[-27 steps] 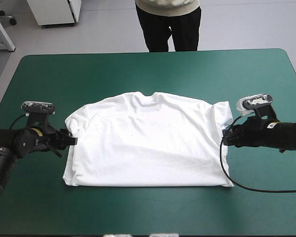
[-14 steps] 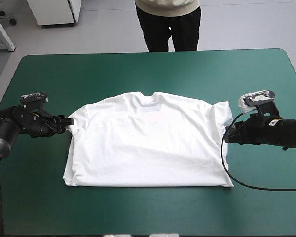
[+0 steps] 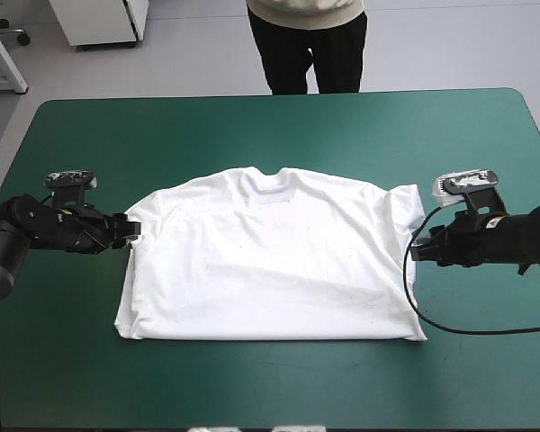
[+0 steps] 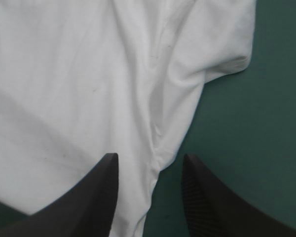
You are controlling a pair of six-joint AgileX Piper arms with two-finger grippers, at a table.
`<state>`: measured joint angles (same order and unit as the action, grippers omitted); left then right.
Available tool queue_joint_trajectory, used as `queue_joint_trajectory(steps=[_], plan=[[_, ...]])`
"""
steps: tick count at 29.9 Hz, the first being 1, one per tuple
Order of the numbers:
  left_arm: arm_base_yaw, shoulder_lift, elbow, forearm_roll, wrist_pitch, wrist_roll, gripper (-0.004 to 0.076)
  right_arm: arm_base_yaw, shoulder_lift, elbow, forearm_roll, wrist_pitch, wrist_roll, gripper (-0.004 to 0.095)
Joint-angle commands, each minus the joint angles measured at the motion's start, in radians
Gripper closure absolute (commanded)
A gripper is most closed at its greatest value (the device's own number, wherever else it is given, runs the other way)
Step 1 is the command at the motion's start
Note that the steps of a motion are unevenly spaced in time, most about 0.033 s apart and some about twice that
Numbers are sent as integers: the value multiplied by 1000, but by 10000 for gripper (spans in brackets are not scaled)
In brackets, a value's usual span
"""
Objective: Fold the cloth
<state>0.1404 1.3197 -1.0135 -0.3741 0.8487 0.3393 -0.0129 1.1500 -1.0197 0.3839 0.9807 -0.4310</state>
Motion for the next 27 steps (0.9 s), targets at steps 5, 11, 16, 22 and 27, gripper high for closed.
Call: queue_joint_trajectory(steps=[5, 11, 16, 22, 27], plan=[[2, -56, -22, -42, -56, 2, 268, -5, 158, -49, -21, -258, 24, 421], [2, -56, -22, -44, -57, 5, 268, -5, 392, -125, -19, -313, 28, 421], [2, -56, -22, -44, -55, 5, 268, -5, 538, -208, -36, -365, 28, 422], [2, -56, -22, -44, -43, 5, 268, -5, 647, -275, -40, -340, 35, 550], [2, -56, -22, -44, -28, 5, 268, -5, 660, -277, -46, -307, 13, 915]])
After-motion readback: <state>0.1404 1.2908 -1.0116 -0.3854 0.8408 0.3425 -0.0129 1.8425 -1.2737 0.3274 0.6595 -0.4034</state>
